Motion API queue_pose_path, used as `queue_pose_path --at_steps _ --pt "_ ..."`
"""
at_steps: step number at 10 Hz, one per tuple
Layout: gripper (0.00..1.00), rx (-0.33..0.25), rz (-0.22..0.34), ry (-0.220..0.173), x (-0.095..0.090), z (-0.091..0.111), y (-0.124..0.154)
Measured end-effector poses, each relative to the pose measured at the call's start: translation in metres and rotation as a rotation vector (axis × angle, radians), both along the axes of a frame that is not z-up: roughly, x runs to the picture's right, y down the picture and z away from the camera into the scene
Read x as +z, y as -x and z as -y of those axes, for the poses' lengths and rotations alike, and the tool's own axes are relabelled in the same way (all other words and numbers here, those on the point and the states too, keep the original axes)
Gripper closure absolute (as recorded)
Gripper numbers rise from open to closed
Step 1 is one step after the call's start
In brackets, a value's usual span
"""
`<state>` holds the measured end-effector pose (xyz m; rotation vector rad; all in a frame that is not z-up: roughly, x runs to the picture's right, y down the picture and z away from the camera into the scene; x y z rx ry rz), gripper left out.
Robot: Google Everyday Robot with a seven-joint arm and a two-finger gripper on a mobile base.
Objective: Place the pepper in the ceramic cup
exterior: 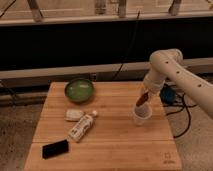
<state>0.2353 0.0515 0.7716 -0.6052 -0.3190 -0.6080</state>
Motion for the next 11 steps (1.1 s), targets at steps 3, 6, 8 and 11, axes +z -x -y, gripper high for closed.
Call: queue_pose_path --at_steps 3,6,8,11 --pt "0.58 -0.01 -0.01 0.02 -0.013 -0.013 -0.008" --pt "0.27 -0.033 0.008 0.038 -0.021 -0.023 -0.004" --pt "0.2 -0.045 0.027 0.044 -0.025 -0.026 0.003" --pt "0.22 -0.044 0.046 0.045 -0.028 -0.027 0.007"
